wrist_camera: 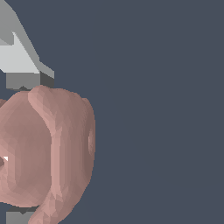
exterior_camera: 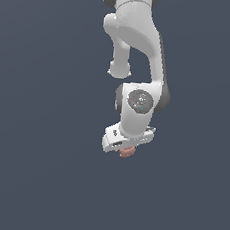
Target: Pick up the object and move it to a goal position.
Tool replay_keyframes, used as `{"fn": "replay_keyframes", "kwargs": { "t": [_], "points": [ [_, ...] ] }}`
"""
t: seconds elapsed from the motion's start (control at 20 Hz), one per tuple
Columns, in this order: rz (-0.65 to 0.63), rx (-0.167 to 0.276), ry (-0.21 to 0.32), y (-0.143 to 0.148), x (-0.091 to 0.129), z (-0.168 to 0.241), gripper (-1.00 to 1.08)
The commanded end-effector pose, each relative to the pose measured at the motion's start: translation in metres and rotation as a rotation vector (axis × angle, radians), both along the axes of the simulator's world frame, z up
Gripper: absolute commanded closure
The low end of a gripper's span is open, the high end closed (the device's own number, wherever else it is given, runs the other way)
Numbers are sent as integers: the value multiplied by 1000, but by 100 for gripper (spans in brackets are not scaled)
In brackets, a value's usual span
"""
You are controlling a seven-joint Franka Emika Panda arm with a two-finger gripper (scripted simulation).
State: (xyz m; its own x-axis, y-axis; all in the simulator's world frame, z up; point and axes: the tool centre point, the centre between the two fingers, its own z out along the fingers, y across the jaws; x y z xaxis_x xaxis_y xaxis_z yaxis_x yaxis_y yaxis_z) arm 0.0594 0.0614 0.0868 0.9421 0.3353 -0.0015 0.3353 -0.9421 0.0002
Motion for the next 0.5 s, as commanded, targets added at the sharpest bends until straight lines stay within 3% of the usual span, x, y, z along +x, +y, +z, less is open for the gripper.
{"fn": "replay_keyframes", "kwargs": {
  "t": [0.0, 0.45],
  "points": [
    [0, 0, -1, 2, -12, 15, 108],
    [0, -1, -1, 11, -62, 73, 108]
  ]
}}
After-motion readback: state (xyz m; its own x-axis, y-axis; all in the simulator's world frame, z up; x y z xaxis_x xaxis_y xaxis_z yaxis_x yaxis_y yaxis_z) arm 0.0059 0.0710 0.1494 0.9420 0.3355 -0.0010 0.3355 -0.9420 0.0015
